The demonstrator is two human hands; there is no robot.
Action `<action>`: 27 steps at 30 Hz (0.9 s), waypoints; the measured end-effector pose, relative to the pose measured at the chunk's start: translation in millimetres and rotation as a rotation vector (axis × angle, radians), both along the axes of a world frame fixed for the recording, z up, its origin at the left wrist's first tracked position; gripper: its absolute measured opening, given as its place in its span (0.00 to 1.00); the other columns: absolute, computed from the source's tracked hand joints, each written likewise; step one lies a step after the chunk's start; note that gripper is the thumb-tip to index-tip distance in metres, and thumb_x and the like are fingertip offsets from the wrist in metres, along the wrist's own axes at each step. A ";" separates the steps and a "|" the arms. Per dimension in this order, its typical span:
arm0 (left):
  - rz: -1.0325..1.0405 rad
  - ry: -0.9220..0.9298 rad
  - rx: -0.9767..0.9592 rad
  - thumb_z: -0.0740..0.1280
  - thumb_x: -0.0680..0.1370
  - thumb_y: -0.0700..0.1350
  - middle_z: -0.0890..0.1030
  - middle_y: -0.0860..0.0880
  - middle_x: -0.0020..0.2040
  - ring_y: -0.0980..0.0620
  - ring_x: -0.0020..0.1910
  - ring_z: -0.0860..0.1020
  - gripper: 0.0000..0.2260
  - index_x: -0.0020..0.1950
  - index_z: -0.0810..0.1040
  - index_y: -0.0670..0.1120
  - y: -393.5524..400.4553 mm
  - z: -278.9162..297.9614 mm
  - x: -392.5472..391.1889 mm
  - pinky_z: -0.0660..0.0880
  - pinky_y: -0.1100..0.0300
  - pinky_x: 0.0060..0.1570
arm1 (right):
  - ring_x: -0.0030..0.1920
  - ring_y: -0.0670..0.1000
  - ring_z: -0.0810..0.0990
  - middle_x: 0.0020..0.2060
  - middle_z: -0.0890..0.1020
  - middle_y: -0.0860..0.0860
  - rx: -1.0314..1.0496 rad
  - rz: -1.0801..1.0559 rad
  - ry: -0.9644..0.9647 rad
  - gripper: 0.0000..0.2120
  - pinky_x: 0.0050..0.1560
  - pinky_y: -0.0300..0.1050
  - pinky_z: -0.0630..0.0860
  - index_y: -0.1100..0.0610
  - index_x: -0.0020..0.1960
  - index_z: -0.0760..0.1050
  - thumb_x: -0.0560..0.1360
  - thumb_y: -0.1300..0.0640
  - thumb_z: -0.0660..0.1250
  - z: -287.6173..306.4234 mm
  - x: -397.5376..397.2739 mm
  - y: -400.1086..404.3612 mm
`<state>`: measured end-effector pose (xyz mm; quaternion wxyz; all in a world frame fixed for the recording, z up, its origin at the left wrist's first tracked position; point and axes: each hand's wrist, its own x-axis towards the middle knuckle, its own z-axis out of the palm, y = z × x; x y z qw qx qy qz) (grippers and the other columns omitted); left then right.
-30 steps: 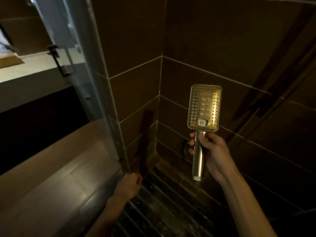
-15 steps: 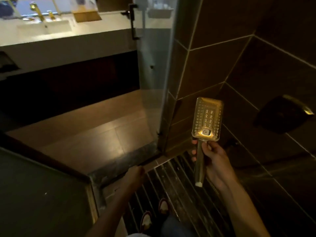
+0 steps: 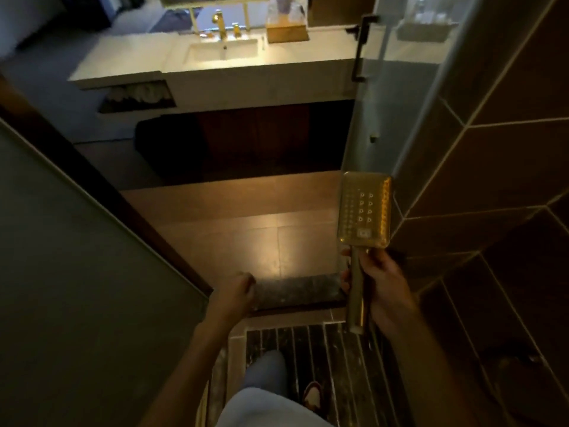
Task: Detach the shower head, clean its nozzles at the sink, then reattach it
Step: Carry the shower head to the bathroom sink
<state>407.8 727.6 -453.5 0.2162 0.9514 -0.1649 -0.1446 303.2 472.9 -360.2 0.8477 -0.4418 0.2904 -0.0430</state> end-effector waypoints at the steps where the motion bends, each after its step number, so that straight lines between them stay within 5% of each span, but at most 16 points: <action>1: 0.014 0.000 0.009 0.62 0.79 0.44 0.80 0.50 0.47 0.53 0.45 0.77 0.08 0.51 0.80 0.46 1.8 4.0 6.1 0.72 0.59 0.41 | 0.38 0.53 0.80 0.52 0.83 0.56 -0.014 0.027 -0.006 0.12 0.37 0.49 0.77 0.58 0.63 0.75 0.80 0.59 0.61 1.0 10.5 -1.4; 9: 0.150 0.102 -0.006 0.64 0.78 0.44 0.79 0.54 0.44 0.60 0.40 0.77 0.07 0.52 0.81 0.48 28.0 -5.4 88.7 0.69 0.69 0.36 | 0.40 0.53 0.81 0.53 0.83 0.56 -0.094 0.144 -0.047 0.11 0.39 0.48 0.79 0.56 0.61 0.76 0.80 0.59 0.60 3.6 126.4 -7.8; 13: 0.234 0.051 -0.047 0.65 0.78 0.41 0.83 0.47 0.48 0.53 0.44 0.78 0.08 0.53 0.82 0.44 34.6 -9.8 163.2 0.74 0.59 0.43 | 0.42 0.54 0.81 0.55 0.83 0.56 -0.142 0.197 -0.076 0.12 0.43 0.50 0.79 0.57 0.62 0.75 0.81 0.58 0.60 2.8 214.2 -7.1; 18: 0.313 0.032 -0.134 0.65 0.78 0.40 0.82 0.44 0.50 0.53 0.45 0.76 0.08 0.54 0.82 0.42 39.4 -12.9 284.4 0.66 0.62 0.42 | 0.44 0.54 0.82 0.55 0.82 0.58 -0.175 0.219 -0.128 0.11 0.47 0.51 0.78 0.59 0.62 0.76 0.81 0.61 0.59 5.3 343.2 -3.7; 22: 0.374 0.099 -0.258 0.65 0.78 0.39 0.84 0.45 0.43 0.46 0.42 0.81 0.08 0.45 0.80 0.51 40.6 2.7 378.1 0.75 0.55 0.41 | 0.45 0.54 0.82 0.51 0.83 0.58 -0.172 0.199 -0.137 0.11 0.49 0.50 0.78 0.60 0.58 0.77 0.81 0.65 0.58 17.4 439.3 3.8; 24: 0.369 0.093 -0.297 0.66 0.78 0.39 0.83 0.48 0.38 0.49 0.37 0.81 0.11 0.42 0.78 0.55 43.3 11.1 419.9 0.78 0.53 0.41 | 0.47 0.55 0.82 0.51 0.83 0.58 -0.182 0.203 -0.142 0.11 0.51 0.52 0.77 0.61 0.59 0.76 0.81 0.65 0.59 24.3 482.8 5.4; 27: 0.357 0.088 -0.312 0.65 0.79 0.38 0.81 0.55 0.36 0.58 0.35 0.79 0.10 0.43 0.79 0.53 44.7 23.3 473.2 0.74 0.63 0.35 | 0.47 0.55 0.82 0.53 0.83 0.59 -0.192 0.202 -0.148 0.13 0.52 0.52 0.77 0.63 0.63 0.74 0.80 0.63 0.60 32.7 542.9 5.4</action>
